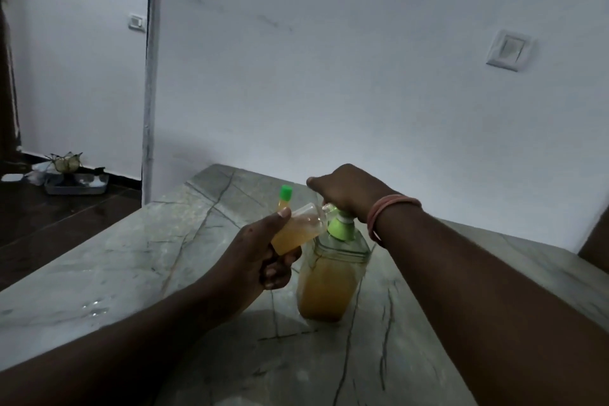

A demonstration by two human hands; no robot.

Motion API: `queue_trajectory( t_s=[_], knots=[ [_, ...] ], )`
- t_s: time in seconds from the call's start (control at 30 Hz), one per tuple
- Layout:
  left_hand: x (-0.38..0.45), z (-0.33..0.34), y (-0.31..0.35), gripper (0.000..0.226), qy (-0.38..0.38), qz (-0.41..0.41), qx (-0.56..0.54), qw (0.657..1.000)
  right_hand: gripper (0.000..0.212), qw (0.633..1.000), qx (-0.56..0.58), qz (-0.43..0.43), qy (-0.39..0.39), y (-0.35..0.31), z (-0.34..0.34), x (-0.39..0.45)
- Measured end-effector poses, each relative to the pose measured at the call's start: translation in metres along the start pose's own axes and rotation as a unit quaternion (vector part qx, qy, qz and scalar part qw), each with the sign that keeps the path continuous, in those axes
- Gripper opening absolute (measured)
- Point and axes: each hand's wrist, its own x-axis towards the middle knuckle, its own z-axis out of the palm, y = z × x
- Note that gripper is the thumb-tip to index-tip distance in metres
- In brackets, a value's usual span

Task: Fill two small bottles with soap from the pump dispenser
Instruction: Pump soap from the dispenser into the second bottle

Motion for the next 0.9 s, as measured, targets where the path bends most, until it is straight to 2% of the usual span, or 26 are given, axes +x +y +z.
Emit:
queue_trajectory(
  t_s=[0.1,0.27,0.47,0.53,0.6,0.7,0.9],
  knots=[
    [0.0,0.002,0.002,0.05,-0.001,-0.002,0.01,1.0,0.056,0.998,-0.037,-0.032,0.025,-0.002,-0.006,0.006],
    [0.001,0.003,0.002,0.058,0.011,-0.011,0.0,1.0,0.076,0.994,0.089,-0.009,0.059,0.01,0.007,0.003],
    [0.0,0.003,0.003,0.063,0.016,-0.018,-0.012,1.0,0.075,1.0,0.009,-0.016,-0.008,0.001,0.002,0.0],
    [-0.001,0.004,0.003,0.063,0.013,-0.019,-0.014,1.0,0.077,0.999,-0.024,-0.032,0.0,-0.003,-0.004,0.004],
    [0.0,0.003,0.002,0.06,0.01,-0.019,-0.015,1.0,0.078,0.998,-0.011,-0.052,0.023,-0.001,-0.005,0.008],
    [0.003,0.0,0.001,0.055,0.005,-0.019,-0.016,1.0,0.076,0.996,0.073,-0.027,0.037,0.009,0.005,0.007],
    [0.002,0.002,0.001,0.059,0.018,-0.02,-0.013,1.0,0.071,1.0,0.025,-0.01,-0.006,0.005,0.004,0.002]
  ],
)
